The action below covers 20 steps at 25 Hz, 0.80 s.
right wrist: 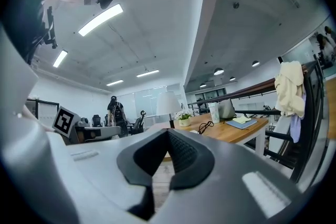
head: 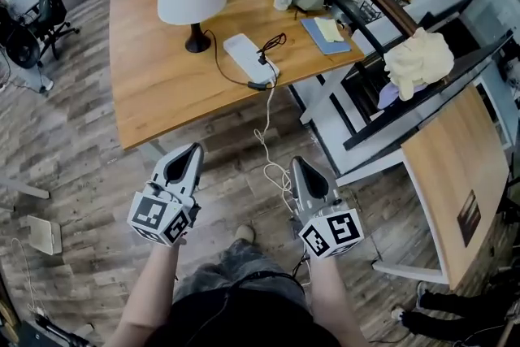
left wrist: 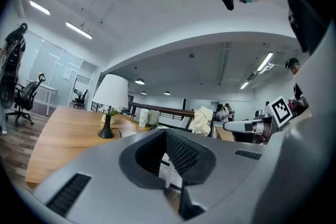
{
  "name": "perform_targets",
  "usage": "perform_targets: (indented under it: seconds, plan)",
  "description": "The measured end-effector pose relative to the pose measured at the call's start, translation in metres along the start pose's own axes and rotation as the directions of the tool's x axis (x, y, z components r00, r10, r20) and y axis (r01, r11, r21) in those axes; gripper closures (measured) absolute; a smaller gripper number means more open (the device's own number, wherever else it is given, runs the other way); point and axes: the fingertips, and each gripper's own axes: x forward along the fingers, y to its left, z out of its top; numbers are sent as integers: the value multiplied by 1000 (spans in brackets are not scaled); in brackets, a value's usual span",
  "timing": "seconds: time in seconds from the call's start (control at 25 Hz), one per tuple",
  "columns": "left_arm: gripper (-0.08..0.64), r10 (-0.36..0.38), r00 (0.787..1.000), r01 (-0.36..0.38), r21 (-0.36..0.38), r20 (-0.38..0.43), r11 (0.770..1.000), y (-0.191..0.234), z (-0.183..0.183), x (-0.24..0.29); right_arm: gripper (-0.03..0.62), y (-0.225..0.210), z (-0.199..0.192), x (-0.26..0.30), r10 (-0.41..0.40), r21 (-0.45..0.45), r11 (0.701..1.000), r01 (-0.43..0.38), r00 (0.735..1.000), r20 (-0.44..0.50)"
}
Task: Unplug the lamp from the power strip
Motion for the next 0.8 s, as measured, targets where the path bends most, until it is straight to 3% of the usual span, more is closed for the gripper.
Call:
perform_targets:
  seconds: [0.48, 0.64, 0.8]
  plan:
    - [565, 31, 999, -30, 26, -21, 999, 4, -5, 46, 586, -38, 0, 39, 59, 13, 998, -59, 998, -15]
    - [563, 42, 998, -41, 39, -43, 998, 15, -12, 67, 586, -53, -8, 53, 45, 31, 999, -44, 998, -31]
    - [563, 3, 998, 0, 51, -60, 999, 27, -17, 99, 585, -72, -12, 75, 16, 36, 999, -14, 999, -47]
